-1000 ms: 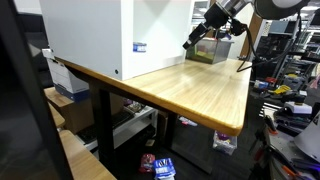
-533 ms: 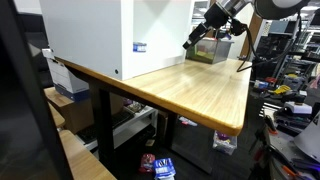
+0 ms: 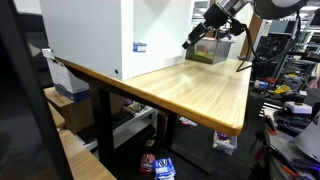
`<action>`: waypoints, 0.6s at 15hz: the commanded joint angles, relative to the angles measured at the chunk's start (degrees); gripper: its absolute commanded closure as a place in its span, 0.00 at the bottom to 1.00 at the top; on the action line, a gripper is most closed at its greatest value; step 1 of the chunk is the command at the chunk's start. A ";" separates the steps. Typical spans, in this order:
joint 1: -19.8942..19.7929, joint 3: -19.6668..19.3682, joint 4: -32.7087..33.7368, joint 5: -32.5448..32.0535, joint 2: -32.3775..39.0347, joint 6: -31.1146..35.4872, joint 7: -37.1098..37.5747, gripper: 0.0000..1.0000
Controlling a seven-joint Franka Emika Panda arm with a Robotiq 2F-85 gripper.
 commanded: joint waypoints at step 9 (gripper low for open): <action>4.72 -4.89 2.25 -0.56 6.46 4.44 -0.69 0.00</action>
